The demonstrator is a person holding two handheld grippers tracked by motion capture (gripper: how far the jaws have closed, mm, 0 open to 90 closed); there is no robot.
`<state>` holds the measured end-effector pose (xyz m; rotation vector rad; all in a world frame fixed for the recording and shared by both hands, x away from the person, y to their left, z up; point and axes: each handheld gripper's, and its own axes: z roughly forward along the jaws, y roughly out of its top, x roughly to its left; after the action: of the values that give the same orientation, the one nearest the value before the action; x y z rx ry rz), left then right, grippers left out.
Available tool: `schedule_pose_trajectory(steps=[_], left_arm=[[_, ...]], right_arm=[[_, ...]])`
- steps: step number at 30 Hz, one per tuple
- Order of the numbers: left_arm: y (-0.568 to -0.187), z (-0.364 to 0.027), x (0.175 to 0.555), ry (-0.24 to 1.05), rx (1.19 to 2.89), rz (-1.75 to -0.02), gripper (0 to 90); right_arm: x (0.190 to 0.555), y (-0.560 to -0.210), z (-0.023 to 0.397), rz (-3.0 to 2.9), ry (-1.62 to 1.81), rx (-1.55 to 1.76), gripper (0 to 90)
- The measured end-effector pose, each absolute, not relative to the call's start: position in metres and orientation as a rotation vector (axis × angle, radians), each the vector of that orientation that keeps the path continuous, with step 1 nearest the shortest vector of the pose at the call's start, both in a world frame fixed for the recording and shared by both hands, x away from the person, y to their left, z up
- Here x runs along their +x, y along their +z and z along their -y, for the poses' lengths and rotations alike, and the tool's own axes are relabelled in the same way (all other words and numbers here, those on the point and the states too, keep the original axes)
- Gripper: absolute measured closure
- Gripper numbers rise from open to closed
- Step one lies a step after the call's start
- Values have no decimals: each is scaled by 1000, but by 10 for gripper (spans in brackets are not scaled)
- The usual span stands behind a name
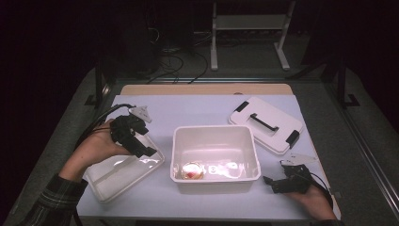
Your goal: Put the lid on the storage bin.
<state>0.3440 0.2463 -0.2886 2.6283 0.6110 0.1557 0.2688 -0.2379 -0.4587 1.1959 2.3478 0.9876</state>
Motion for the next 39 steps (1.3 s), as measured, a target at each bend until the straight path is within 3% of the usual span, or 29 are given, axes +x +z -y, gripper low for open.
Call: schedule_pose_trajectory(steps=[29,39], left_arm=[[-353,-317,345,216,2598,-971,420],[-376,-328,349,166,2626,-1010,512]], right_arm=[[269,-459,238,-2348,987,1196,88],[269,-459,238,-2348,987,1197,88]])
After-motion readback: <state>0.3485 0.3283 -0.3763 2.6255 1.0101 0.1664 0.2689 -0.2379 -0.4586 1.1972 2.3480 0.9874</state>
